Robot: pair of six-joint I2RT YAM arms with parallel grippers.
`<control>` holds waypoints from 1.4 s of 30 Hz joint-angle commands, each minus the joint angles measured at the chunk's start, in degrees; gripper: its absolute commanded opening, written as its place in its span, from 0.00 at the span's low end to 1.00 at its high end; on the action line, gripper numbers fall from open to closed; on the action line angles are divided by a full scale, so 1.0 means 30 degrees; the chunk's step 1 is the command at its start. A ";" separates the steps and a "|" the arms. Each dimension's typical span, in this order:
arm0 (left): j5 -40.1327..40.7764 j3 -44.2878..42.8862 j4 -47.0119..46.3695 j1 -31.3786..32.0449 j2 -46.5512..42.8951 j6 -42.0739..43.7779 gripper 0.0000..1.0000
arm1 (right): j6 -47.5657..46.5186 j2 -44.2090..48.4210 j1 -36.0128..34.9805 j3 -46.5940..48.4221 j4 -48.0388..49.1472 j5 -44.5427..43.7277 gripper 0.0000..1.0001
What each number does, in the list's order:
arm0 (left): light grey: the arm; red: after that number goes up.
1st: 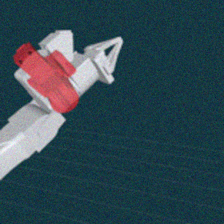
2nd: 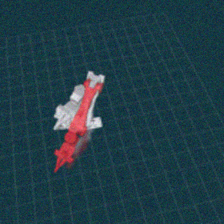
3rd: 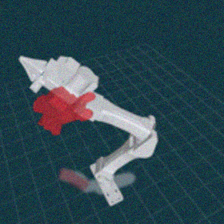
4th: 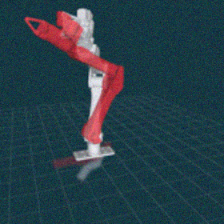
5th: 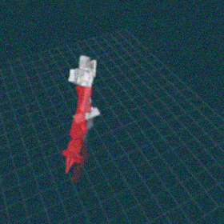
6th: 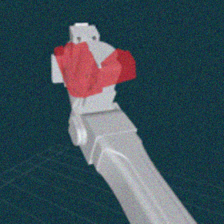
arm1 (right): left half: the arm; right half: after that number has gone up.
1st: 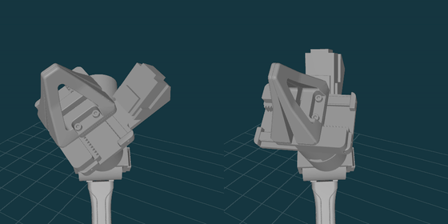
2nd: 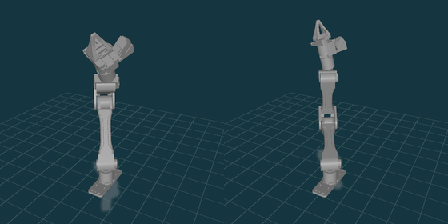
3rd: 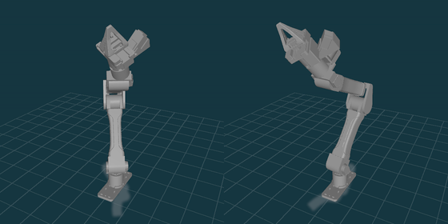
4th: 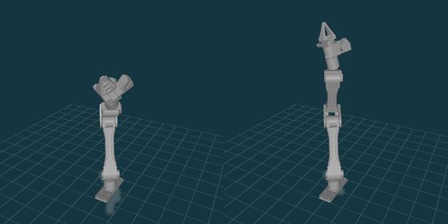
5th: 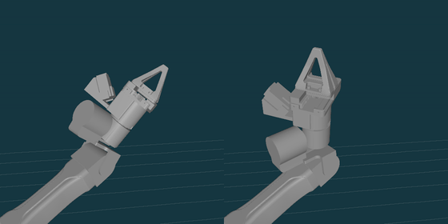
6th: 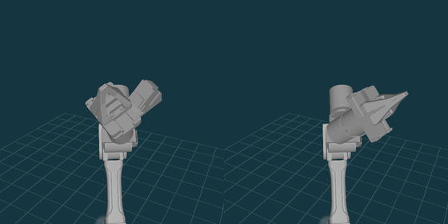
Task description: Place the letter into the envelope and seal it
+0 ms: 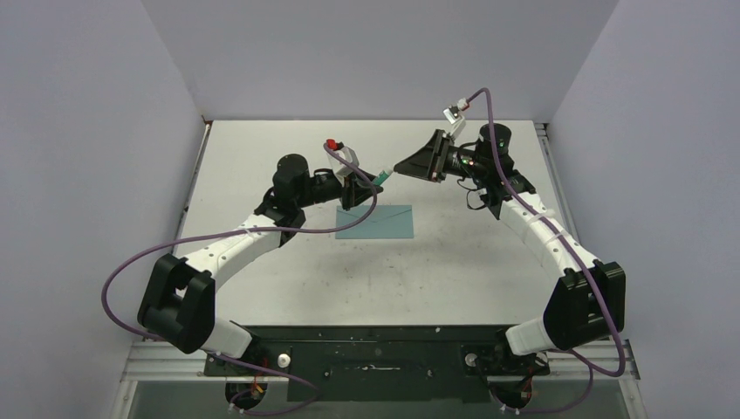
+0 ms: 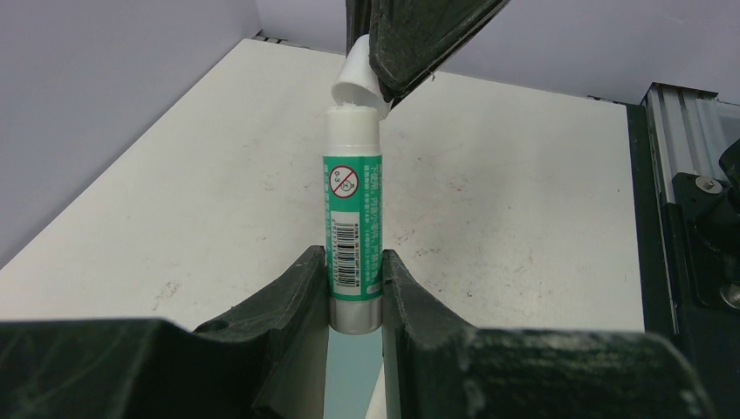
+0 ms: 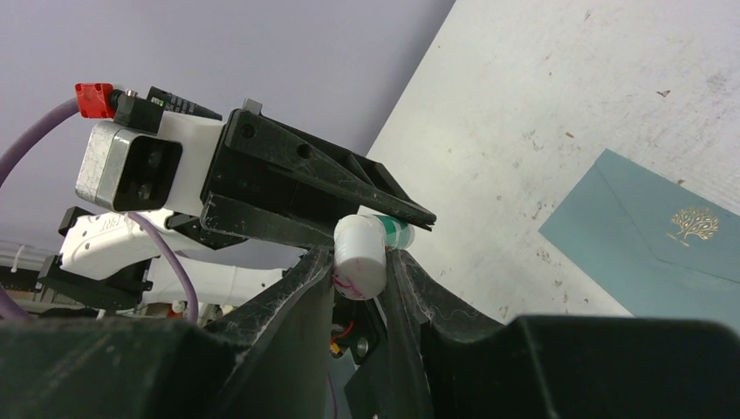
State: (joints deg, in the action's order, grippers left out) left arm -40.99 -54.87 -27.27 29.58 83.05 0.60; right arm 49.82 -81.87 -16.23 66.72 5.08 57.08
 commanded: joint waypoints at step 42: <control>0.1228 -0.7721 1.5211 0.1989 0.0536 1.6351 0.00 | -0.4598 -0.2608 -0.1303 0.3633 -0.8694 0.2320 0.05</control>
State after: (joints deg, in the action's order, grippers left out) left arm -36.18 -73.69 17.69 32.73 85.21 41.80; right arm 37.32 -89.06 -17.39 76.79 -19.92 62.22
